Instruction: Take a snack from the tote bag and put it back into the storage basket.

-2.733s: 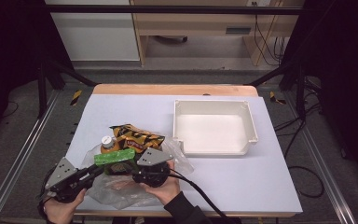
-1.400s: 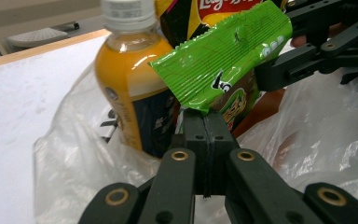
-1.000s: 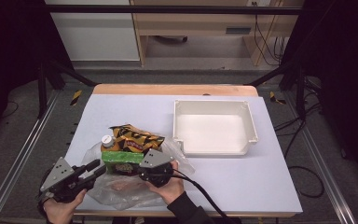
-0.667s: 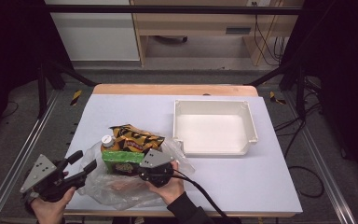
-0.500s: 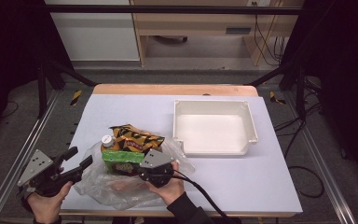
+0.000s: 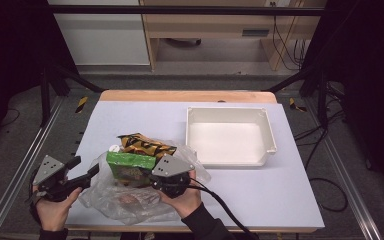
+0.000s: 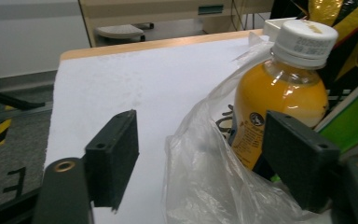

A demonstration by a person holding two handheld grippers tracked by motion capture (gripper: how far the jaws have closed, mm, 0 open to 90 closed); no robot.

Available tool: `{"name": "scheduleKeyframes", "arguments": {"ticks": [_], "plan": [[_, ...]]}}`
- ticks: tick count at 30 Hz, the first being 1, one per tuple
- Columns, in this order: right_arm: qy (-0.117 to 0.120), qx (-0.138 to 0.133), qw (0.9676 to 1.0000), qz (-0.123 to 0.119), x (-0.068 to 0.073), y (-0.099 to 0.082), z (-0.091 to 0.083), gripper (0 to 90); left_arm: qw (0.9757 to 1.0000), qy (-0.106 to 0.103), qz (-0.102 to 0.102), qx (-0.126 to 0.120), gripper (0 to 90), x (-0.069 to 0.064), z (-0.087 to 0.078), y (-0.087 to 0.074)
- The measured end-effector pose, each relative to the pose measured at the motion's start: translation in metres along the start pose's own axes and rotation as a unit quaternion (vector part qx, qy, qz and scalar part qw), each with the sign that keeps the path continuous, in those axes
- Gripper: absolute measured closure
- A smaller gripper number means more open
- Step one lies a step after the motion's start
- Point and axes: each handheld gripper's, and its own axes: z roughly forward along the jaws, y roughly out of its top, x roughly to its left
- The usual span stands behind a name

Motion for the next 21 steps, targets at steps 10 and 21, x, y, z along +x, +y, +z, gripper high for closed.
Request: {"name": "scheduleKeyframes", "arguments": {"ticks": [10, 21], "plan": [[0.000, -0.018, 0.9998, -0.012, -0.003, 0.034, -0.021, 77.7, 0.9996, 0.021, -0.002, 0.018, 25.8, 0.001, 0.003, -0.002], [0.007, -0.045, 0.9989, -0.013, -0.007, 0.068, -0.050, 77.6, 0.9999, 0.011, 0.003, -0.001, 37.6, -0.001, 0.005, -0.004]]}}
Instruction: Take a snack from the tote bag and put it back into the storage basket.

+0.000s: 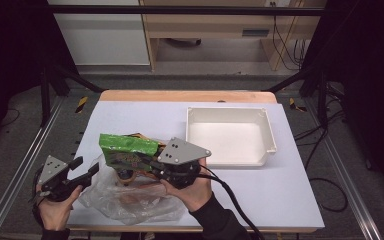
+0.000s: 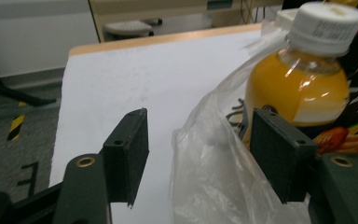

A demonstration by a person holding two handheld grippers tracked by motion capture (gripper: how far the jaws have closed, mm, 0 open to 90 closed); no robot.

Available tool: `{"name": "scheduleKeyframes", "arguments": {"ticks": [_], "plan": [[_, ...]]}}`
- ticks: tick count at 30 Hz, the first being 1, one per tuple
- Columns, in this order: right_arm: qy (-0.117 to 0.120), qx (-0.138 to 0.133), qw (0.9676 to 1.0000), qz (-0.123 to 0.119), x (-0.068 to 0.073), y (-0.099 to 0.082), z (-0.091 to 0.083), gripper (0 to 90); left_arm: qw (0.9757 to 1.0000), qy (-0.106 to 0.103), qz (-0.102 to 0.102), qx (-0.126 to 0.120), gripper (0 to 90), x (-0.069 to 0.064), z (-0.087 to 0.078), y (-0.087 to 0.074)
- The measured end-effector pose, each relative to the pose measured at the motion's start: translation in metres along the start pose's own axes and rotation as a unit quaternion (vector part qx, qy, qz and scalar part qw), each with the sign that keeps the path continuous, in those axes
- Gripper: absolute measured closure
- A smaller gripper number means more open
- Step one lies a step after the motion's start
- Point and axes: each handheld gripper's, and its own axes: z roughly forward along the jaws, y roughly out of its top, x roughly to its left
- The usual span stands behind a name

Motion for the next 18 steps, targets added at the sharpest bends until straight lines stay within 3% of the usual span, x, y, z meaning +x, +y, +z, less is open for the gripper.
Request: {"name": "scheduleKeyframes", "arguments": {"ticks": [4, 7, 18], "plan": [[-0.003, -0.006, 1.0000, 0.000, -0.004, 0.006, -0.007, 77.6, 0.9999, -0.009, -0.007, -0.002, 37.1, -0.001, 0.000, 0.001], [-0.006, -0.016, 0.9998, 0.007, -0.010, 0.012, -0.016, 77.6, 0.9999, 0.002, -0.010, -0.003, 35.8, 0.000, -0.002, 0.001], [-0.034, -0.034, 0.9986, 0.021, -0.036, 0.017, -0.046, 77.6, 0.9998, 0.005, -0.018, -0.004, 33.6, 0.004, -0.004, 0.003]]}}
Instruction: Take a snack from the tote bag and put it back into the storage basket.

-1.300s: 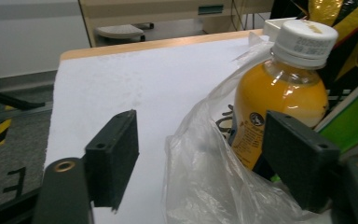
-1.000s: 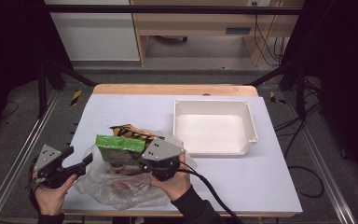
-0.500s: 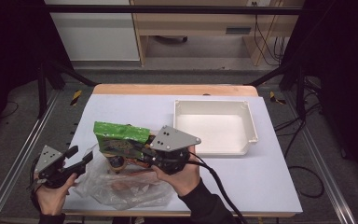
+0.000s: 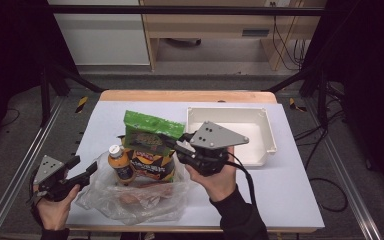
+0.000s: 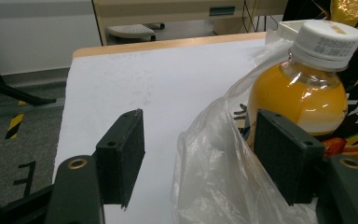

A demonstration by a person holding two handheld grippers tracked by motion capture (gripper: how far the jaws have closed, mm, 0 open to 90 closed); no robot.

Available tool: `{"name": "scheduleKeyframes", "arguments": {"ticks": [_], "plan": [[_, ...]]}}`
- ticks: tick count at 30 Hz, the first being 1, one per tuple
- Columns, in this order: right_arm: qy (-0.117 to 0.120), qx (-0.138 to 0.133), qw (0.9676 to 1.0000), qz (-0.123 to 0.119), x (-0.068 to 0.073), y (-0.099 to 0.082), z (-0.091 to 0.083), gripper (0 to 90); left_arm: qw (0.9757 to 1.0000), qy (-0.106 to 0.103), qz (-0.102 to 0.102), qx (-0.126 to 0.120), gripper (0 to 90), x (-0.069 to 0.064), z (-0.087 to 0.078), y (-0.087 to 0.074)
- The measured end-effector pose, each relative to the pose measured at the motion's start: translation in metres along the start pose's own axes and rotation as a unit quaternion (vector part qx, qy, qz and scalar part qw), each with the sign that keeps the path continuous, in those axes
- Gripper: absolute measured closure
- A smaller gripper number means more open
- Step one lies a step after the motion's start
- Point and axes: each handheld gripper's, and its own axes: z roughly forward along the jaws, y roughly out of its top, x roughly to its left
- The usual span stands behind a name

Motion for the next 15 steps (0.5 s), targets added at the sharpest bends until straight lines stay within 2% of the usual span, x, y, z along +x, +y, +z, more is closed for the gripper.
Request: {"name": "scheduleKeyframes", "arguments": {"ticks": [3, 6, 7, 8, 11, 12, 13, 14, 15], "plan": [[-0.020, 0.000, 0.9998, 0.006, -0.015, 0.000, -0.012, 77.6, 1.0000, -0.003, -0.004, -0.003, 32.7, 0.001, 0.000, 0.001], [-0.034, -0.001, 0.9994, 0.009, -0.027, 0.000, -0.021, 77.6, 0.9999, -0.007, -0.010, 0.002, 31.7, 0.001, -0.001, 0.002], [-0.034, -0.001, 0.9994, 0.009, -0.027, 0.000, -0.021, 77.6, 0.9999, -0.006, -0.011, 0.004, 31.7, 0.001, 0.000, 0.002], [-0.045, 0.000, 0.9989, 0.011, -0.035, -0.001, -0.027, 77.6, 0.9999, -0.005, -0.011, 0.006, 29.9, 0.001, 0.000, 0.002], [-0.057, 0.003, 0.9983, 0.012, -0.043, -0.003, -0.033, 77.5, 0.9999, -0.005, -0.008, 0.005, 28.4, 0.001, 0.001, 0.002], [-0.069, 0.004, 0.9975, 0.015, -0.051, -0.005, -0.039, 77.6, 0.9999, -0.006, -0.008, 0.005, 27.8, 0.000, 0.002, 0.002], [-0.069, 0.004, 0.9975, 0.015, -0.051, -0.005, -0.039, 77.6, 0.9999, -0.005, -0.008, 0.006, 27.8, 0.000, 0.002, 0.002], [-0.080, 0.005, 0.9966, 0.019, -0.060, -0.009, -0.046, 77.6, 0.9999, -0.007, -0.008, 0.007, 27.1, 0.000, 0.003, 0.002], [-0.080, 0.005, 0.9966, 0.019, -0.060, -0.009, -0.046, 77.6, 0.9999, -0.008, -0.008, 0.007, 27.1, 0.000, 0.003, 0.002]]}}
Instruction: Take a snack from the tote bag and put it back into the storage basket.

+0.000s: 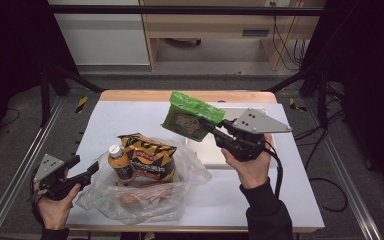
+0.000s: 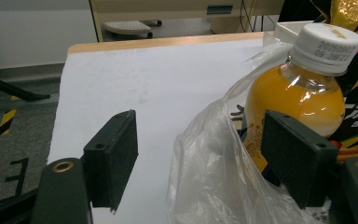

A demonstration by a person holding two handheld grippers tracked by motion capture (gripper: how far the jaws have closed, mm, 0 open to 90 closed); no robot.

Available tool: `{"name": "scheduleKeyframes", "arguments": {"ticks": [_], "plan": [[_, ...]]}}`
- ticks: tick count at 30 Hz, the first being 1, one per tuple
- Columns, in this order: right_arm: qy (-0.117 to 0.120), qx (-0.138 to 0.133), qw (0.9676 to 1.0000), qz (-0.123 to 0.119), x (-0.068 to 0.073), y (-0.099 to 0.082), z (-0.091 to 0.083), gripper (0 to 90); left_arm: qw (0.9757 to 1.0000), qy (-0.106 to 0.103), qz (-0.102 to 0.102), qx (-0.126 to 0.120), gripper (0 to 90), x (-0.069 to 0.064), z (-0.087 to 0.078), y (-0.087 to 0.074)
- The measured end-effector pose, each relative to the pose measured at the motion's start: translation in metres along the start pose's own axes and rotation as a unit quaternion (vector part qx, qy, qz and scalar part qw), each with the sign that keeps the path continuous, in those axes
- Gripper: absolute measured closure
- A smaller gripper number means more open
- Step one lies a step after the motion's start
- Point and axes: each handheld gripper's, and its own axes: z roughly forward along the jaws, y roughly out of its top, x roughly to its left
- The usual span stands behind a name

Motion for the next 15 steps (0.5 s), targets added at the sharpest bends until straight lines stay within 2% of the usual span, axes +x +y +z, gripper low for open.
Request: {"name": "scheduleKeyframes", "arguments": {"ticks": [3, 4, 10, 11, 12, 13, 15], "plan": [[-0.022, 0.005, 0.9997, 0.008, -0.017, -0.008, -0.007, 77.6, 1.0000, -0.003, 0.002, 0.004, 26.5, 0.000, 0.002, 0.000], [-0.022, 0.005, 0.9997, 0.008, -0.017, -0.008, -0.007, 77.6, 1.0000, -0.003, 0.002, 0.004, 26.3, 0.000, 0.002, 0.000], [-0.054, 0.020, 0.9982, 0.019, -0.041, -0.023, -0.015, 77.6, 0.9999, -0.007, 0.002, 0.008, 25.5, 0.001, 0.006, -0.003], [-0.064, 0.027, 0.9973, 0.022, -0.050, -0.028, -0.015, 77.6, 0.9999, -0.007, 0.001, 0.010, 25.3, 0.001, 0.007, -0.003], [-0.064, 0.027, 0.9973, 0.022, -0.050, -0.028, -0.015, 77.6, 0.9999, -0.007, 0.001, 0.010, 25.3, 0.001, 0.007, -0.003], [-0.070, 0.032, 0.9966, 0.029, -0.058, -0.034, -0.014, 77.6, 0.9999, -0.008, 0.002, 0.012, 25.2, 0.001, 0.007, -0.004], [-0.074, 0.035, 0.9961, 0.033, -0.061, -0.037, -0.013, 77.6, 0.9999, -0.008, 0.003, 0.012, 25.1, 0.001, 0.008, -0.004]]}}
